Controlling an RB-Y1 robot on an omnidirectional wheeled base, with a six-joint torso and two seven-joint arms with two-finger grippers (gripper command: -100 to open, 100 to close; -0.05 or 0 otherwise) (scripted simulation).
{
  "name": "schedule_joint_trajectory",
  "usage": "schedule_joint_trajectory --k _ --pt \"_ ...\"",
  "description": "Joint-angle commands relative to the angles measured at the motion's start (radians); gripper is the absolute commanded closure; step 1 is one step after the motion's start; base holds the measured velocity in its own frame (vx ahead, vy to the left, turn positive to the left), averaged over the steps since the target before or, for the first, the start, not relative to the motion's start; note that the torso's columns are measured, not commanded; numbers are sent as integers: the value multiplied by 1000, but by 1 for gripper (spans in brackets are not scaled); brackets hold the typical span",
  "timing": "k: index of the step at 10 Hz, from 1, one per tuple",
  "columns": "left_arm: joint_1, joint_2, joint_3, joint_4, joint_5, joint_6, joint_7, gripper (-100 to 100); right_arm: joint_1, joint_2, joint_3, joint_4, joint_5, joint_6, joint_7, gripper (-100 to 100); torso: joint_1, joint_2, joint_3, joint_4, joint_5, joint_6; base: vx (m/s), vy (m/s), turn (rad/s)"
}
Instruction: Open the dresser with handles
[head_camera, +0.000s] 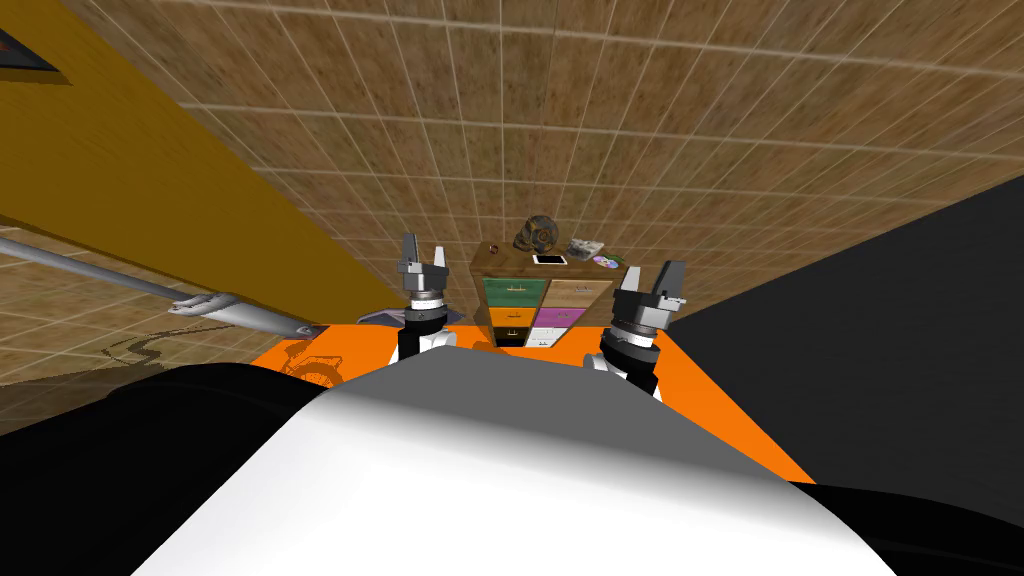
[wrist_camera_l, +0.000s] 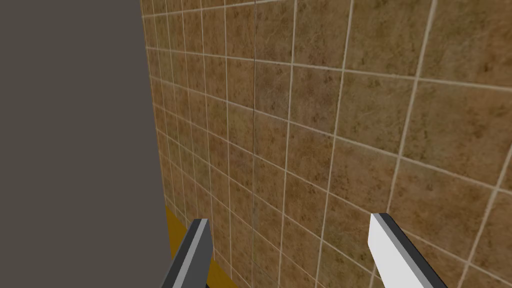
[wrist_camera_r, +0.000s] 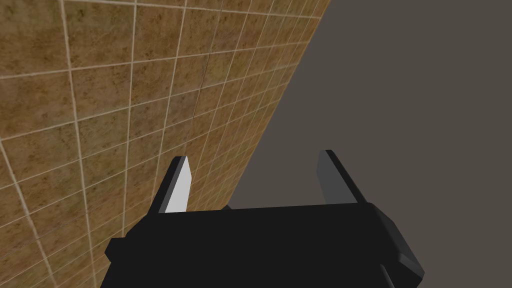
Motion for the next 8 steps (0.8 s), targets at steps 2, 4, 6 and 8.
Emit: schedule_joint_trajectory --k 2,4,6,8 --pt "0 0 0 0 0 0 0 0 0 0 0 0 0 0 0 0 0 104 -209 105 0 0 0 0 0" --pt "0 0 0 0 0 0 0 0 0 0 0 0 0 0 0 0 0 248 -497 249 0 0 0 0 0" --pt "0 0 0 0 0 0 0 0 0 0 0 0 0 0 0 0 0 396 -792 396 0 0 0 0 0" --pt "0 0 0 0 0 0 0 0 0 0 0 0 0 0 0 0 0 544 -1087 544 0 0 0 0 0"
